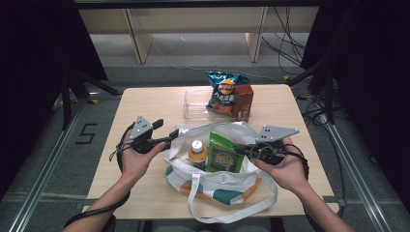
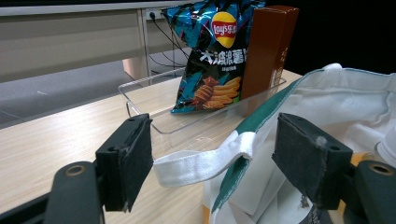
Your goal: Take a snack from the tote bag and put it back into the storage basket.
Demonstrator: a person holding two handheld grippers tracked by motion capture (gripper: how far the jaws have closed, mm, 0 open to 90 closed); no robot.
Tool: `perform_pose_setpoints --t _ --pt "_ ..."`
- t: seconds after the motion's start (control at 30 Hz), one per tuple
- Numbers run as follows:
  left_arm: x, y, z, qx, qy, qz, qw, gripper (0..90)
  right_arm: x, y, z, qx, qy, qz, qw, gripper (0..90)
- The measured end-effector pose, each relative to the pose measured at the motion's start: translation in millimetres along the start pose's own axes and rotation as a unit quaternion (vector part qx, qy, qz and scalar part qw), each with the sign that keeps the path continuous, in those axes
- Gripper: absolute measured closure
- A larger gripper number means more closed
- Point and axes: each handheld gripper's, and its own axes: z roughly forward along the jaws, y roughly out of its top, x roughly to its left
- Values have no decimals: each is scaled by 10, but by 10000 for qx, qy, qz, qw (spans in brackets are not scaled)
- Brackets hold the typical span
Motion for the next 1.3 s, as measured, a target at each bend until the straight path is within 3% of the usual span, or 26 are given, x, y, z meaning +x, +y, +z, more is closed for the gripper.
perform_pose_setpoints --t 0.1,0.13,0.17,0.23,0.27,0.33,0.37,0.4,0.47,0.6,0.67,0.77,0.9,0.97,1.03,1.07,1.3 --pt "3 0 0 6 6 12 10000 271 -18 16 -10 -83 -31 -77 9999 900" --pt "3 0 0 1 7 5 10000 271 -9 16 -17 -112 -88 49 9999 900" --pt "4 2 -2 -4 3 16 10000 271 -22 27 -21 -120 -36 -4 9999 900" --pt "4 5 -5 -19 4 11 10000 271 -24 40 -7 -268 -189 -29 9995 900" --pt "5 6 -6 -22 7 5 10000 271 -31 56 -19 -155 -90 8 9998 900" --pt "16 11 -8 -25 13 61 10000 271 -48 68 -7 -243 -186 -79 9995 900" --pt "12 9 -8 -30 16 28 10000 271 -43 82 -12 -183 -147 8 9997 900" --pt "18 10 -8 -29 10 68 10000 271 -56 95 -2 -238 -128 -59 9996 900" --pt "11 4 1 -66 -18 -2 10000 271 -58 121 -4 -313 -222 -86 9992 900" --pt "18 12 -8 -27 14 67 10000 271 -71 176 -5 -302 -167 -77 9994 900" --pt "16 10 -8 -34 14 34 10000 271 -89 202 -7 -382 -250 -182 9988 900" --pt "17 9 -7 -37 18 13 10000 271 -90 231 -24 -349 -230 -103 9991 900" --pt "9 2 1 -69 -5 -65 10000 271 -100 272 -40 -470 -360 -158 9981 900" --pt "16 9 -6 -38 19 -3 10000 271 -97 284 -48 -486 -411 -115 9979 900" --pt "11 3 3 -71 -9 -78 9999 271 -136 304 -53 -573 -461 -287 9969 900" --pt "15 8 -4 -27 24 -19 10000 271 -140 307 -47 -639 -483 -296 9963 900" --pt "22 10 -3 -39 20 -21 10000 271 -171 338 -46 -856 -575 -195 9945 900"
